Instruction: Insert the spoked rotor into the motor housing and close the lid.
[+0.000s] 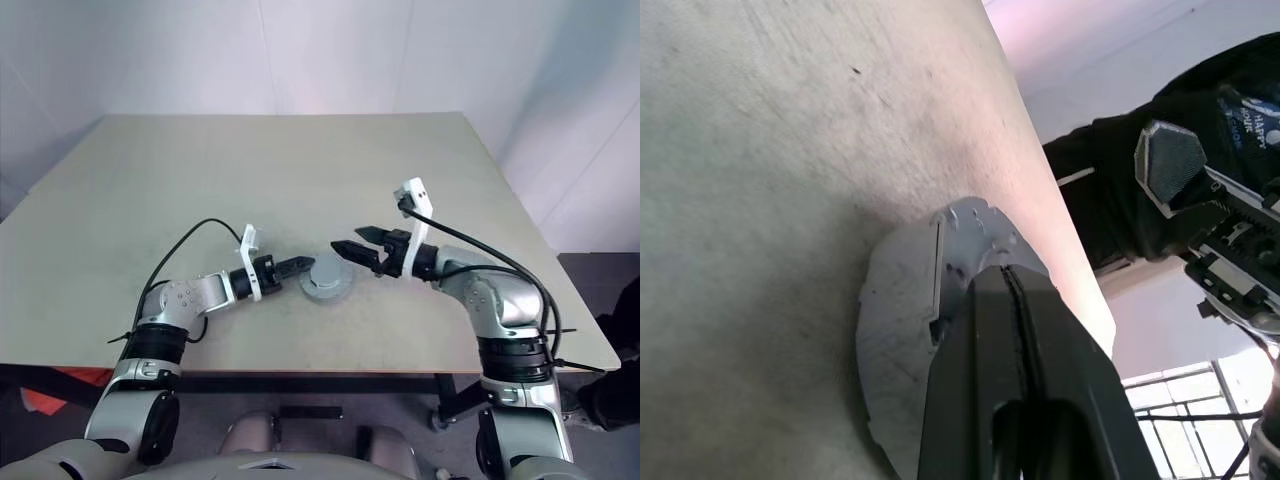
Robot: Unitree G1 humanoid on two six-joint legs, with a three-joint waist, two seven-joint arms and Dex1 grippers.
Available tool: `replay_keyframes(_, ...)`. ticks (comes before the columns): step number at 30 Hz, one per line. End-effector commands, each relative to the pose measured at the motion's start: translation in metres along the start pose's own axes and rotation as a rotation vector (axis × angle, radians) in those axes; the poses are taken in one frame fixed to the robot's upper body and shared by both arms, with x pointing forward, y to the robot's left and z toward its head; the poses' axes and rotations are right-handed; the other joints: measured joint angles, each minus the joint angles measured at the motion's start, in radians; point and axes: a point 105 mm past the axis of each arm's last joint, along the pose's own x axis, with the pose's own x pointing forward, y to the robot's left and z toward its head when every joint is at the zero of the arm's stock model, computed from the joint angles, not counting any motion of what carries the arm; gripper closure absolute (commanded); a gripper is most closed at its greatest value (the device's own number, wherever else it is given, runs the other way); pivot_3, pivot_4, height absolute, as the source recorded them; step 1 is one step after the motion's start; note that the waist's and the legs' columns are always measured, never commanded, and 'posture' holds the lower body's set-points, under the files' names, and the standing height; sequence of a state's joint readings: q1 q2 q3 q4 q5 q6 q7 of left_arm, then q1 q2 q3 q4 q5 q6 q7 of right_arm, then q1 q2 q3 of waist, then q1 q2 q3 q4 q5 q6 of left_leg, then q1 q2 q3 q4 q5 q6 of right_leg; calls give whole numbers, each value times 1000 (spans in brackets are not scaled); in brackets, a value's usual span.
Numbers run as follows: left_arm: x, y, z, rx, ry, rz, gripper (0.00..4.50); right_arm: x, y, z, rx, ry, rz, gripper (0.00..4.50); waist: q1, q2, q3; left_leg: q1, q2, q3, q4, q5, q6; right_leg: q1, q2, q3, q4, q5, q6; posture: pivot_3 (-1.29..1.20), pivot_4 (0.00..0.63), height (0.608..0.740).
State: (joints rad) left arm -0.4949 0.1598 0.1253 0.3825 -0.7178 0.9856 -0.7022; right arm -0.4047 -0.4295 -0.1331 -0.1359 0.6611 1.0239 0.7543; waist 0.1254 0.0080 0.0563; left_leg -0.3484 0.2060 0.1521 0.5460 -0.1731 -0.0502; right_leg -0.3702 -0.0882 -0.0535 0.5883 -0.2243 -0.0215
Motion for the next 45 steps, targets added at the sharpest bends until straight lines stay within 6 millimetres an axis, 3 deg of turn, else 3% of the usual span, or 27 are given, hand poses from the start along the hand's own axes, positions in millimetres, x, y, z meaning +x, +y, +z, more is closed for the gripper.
replay_keyframes(1,0,2,-4,12,34,15,4500,-13,1,-7,152,38,-20,25,1,0,0,0,0,0,0,0,0,0,0,0,0,0,0,0,0,740)
replay_keyframes(5,-3,5,-3,14,29,27,4500,-20,-11,-28,365,107,-103,25,1,1,0,-1,0,0,0,0,0,-1,0,0,0,0,0,0,0,740)
replay_keyframes(10,-5,7,-1,16,19,37,4500,-16,-18,-43,491,130,-161,25,1,2,-1,0,0,0,0,1,-2,-1,1,0,1,0,0,0,0,740)
replay_keyframes(19,-9,10,5,31,-1,59,4500,4,-12,-48,583,123,-127,25,2,3,-2,0,0,0,0,1,-3,-1,1,0,1,0,0,0,0,740)
replay_keyframes(28,-10,12,12,42,-21,71,4500,39,6,-48,677,109,-17,25,0,4,-2,0,0,-1,-1,2,-4,-1,2,0,2,0,0,0,0,740)
replay_keyframes(35,-13,15,17,46,-44,82,4500,46,7,-54,666,150,-27,25,2,4,-2,-1,0,-1,-1,2,-4,-2,1,0,2,0,1,0,0,740)
replay_keyframes(38,-15,15,17,46,-48,86,4500,46,-2,-57,675,151,-74,634,2,4,-2,0,0,-1,0,2,-4,-1,1,0,2,0,1,0,0,740)
replay_keyframes(42,-15,16,18,47,-57,89,4500,45,-8,-55,662,145,-104,1937,2,4,-2,-1,0,-1,0,2,-4,-1,1,0,2,1,1,0,0,740)
replay_keyframes(45,-15,16,19,47,-68,87,4500,45,-10,-51,657,129,-103,1937,3,4,-2,0,0,-1,0,2,-5,-1,1,0,2,1,1,0,0,740)
